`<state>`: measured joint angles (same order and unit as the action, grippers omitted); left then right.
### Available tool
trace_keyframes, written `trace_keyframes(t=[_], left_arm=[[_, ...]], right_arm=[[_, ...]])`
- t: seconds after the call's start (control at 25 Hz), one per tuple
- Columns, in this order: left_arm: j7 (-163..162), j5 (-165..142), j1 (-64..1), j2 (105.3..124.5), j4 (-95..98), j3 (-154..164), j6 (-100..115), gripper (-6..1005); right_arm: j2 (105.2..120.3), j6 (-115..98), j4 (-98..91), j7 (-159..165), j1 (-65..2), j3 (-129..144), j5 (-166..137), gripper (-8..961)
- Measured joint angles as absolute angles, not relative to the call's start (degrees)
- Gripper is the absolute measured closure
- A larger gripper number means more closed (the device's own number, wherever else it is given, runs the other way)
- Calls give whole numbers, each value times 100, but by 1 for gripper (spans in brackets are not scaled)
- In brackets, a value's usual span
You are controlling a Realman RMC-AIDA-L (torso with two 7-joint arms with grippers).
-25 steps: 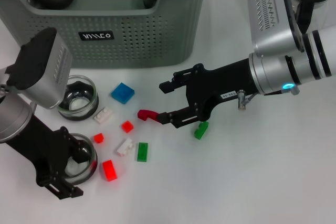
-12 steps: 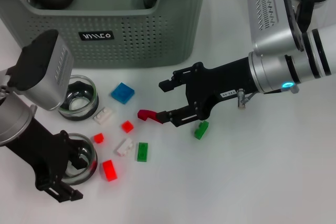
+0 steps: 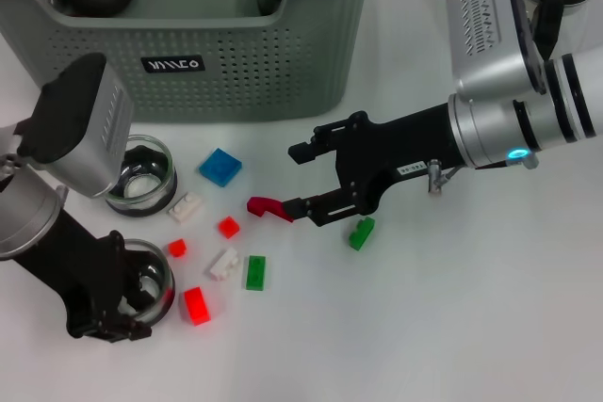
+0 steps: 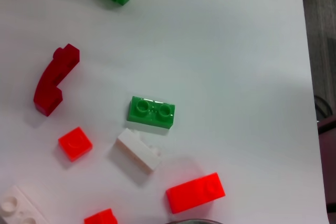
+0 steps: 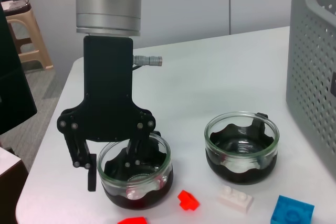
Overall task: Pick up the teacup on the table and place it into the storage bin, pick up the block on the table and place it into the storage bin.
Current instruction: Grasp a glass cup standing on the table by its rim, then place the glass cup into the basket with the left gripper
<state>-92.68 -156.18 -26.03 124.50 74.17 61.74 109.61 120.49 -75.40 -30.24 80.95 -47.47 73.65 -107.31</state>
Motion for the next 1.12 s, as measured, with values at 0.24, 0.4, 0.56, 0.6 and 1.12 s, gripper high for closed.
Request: trace_keyframes(t=[0.24,0.4,0.56,0.6,1.12], left_arm=[[-9300,-15627,-2611,12433,7354,6231,10904,720],[-9299,-15662,-2613,12427,7356,6231,10929,851],[-9299,-15690,-2612,12428,7382,6211,11032,920],[-9299,-15690,-2611,12427,7399,6202,11071,921],[-9154,-15617,-2642,12384,7914,5027,11534,945]], right_arm=[[12041,-7540,-3024,8094,-4741,7358,-10732,192],[12041,-7541,-3028,8092,-4735,7356,-10732,192],[12041,-7541,-3031,8050,-4735,7349,-10732,192],[12041,-7541,-3032,8041,-4735,7347,-10732,192],[12011,-7541,-3033,8032,-4737,7338,-10759,192]])
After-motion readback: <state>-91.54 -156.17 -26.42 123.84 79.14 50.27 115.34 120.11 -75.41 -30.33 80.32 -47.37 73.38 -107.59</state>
